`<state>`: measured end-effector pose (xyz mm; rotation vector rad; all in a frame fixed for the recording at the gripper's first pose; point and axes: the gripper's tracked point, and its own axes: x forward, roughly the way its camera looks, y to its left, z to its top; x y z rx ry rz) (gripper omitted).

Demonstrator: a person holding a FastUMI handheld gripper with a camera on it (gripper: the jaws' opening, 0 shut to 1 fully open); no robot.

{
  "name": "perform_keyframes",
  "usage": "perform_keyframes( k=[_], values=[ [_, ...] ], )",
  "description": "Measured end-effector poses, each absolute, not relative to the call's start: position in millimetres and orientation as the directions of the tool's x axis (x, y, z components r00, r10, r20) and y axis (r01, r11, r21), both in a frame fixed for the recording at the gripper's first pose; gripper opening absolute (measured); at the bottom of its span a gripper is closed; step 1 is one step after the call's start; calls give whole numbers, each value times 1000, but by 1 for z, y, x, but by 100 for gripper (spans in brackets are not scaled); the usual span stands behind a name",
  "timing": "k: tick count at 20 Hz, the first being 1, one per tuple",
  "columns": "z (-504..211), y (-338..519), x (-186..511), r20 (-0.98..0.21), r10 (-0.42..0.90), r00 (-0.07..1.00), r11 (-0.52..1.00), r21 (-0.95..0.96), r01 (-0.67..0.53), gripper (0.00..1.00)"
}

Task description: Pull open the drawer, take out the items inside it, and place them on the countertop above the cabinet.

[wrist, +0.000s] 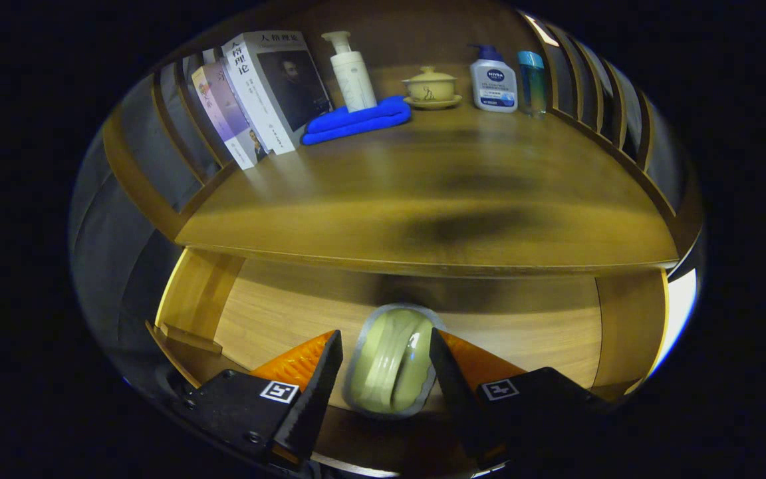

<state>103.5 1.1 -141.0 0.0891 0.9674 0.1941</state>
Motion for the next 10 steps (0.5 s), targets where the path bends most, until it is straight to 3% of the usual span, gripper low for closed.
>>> perform_keyframes(
  k=[7, 8, 10],
  values=[
    [-149, 3, 98, -813, 225, 536, 974, 192, -117, 20],
    [-150, 5, 102, -800, 213, 561, 977, 174, -123, 20],
    [-141, 5, 100, -782, 212, 586, 976, 143, -162, 9]
  ],
)
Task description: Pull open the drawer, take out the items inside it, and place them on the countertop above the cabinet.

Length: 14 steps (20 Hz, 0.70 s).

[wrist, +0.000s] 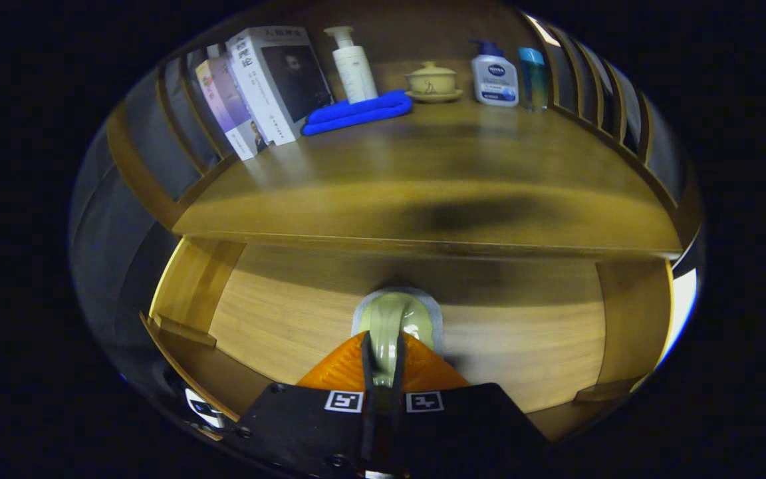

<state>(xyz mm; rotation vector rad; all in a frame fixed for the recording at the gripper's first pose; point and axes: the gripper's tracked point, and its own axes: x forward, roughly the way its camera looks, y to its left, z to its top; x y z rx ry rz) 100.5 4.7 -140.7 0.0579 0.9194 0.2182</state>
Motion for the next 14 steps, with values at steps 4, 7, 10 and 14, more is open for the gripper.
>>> perform_keyframes(
  k=[4, 7, 10, 14],
  values=[
    [-117, 13, 96, -751, 238, 616, 969, 142, -201, 9],
    [-100, 18, 92, -726, 257, 638, 965, 157, -211, 9],
    [-86, 20, 87, -703, 272, 657, 961, 170, -217, 9],
    [-75, 17, 84, -687, 270, 675, 962, 168, -215, 9]
  ],
)
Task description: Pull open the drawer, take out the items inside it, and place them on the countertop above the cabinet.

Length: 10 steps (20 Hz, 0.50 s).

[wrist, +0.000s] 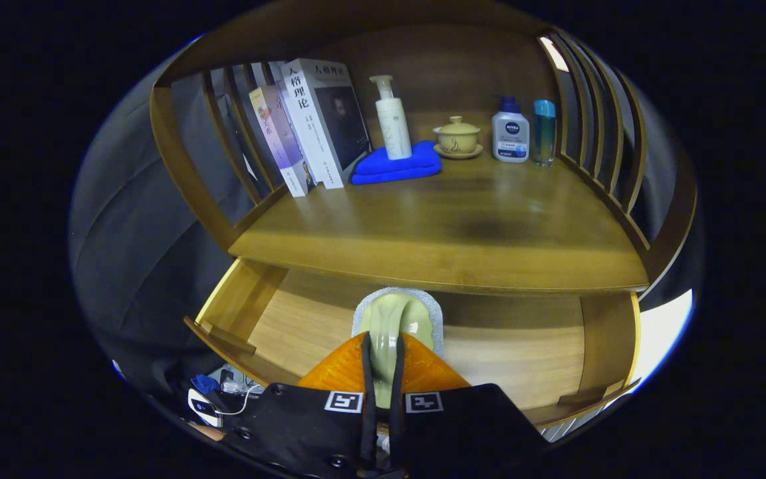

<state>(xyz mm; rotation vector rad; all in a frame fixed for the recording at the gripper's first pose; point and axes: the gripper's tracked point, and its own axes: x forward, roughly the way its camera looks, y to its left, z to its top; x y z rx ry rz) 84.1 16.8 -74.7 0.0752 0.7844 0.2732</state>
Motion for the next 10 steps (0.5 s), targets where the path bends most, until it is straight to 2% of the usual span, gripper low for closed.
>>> perform_keyframes(
  k=[10],
  values=[
    [-71, 15, 79, -651, 261, 713, 965, 170, -199, 9]
  ],
)
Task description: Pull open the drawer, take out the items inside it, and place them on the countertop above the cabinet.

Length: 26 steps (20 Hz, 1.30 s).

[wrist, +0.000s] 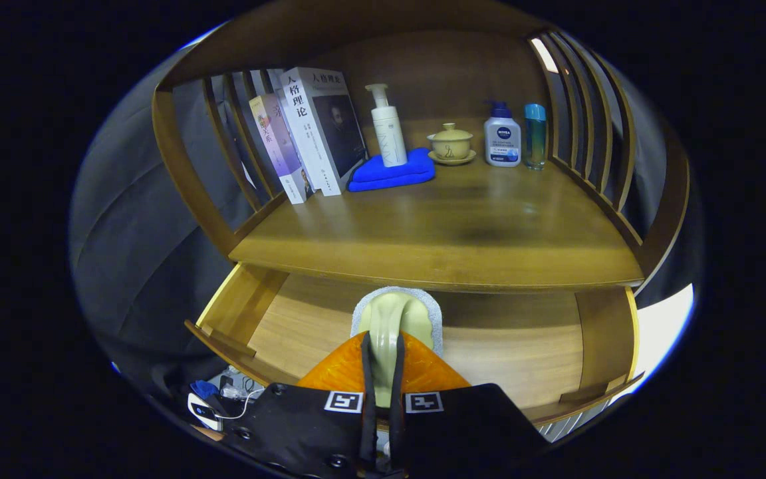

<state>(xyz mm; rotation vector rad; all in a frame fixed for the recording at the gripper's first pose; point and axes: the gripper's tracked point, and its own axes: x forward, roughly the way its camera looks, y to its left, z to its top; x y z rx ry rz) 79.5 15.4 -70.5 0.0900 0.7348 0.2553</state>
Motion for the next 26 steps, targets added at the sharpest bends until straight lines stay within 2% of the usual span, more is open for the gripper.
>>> perform_keyframes(
  k=[8, 13, 26],
  values=[
    [-64, 16, 75, -614, 239, 752, 971, 133, -200, 9],
    [-34, 17, 74, -545, 251, 800, 968, 122, -221, 9],
    [12, 5, 133, -500, 208, 841, 977, 153, -151, 9]
  ],
)
